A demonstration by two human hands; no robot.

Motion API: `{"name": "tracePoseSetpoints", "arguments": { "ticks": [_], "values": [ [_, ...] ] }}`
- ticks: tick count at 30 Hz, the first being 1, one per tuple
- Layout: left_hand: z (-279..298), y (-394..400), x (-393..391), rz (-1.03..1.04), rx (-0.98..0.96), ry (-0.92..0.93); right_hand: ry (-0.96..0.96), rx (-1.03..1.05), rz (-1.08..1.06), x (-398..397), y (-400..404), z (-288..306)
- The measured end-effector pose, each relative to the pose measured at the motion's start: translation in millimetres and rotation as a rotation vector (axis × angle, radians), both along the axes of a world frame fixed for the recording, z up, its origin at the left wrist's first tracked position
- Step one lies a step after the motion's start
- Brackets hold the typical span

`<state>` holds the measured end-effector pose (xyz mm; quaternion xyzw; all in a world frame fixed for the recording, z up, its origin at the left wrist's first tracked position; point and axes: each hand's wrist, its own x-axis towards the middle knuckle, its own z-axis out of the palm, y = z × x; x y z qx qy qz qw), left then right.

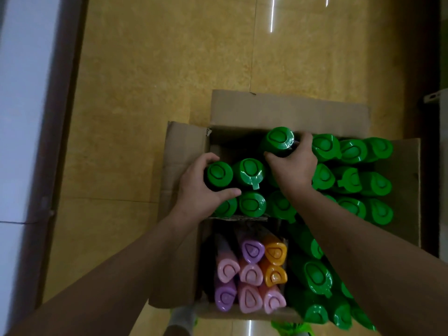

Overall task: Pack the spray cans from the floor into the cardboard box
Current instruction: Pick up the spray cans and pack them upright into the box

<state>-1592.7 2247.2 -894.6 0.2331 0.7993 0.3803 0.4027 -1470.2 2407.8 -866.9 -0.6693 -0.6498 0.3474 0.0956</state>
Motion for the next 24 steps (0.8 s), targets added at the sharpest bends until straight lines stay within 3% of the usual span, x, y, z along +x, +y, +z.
{"name": "tracePoseSetpoints", "arguments": {
  "ticks": [8,14,24],
  "values": [
    [1.7,1.9,-0.3,0.030,-0.046,0.021,-0.080,0.080,0.082,4.3,-4.1,5.7],
    [21.2,-12.0,15.0,0.196,-0.035,0.111,-0.254,0.223,0.530,11.9,-21.7,24.2],
    [51.3,-102.3,68.0,0.488,-0.139,0.296,-0.107,0.289,0.991,24.3,-112.1,46.1]
  ]
}}
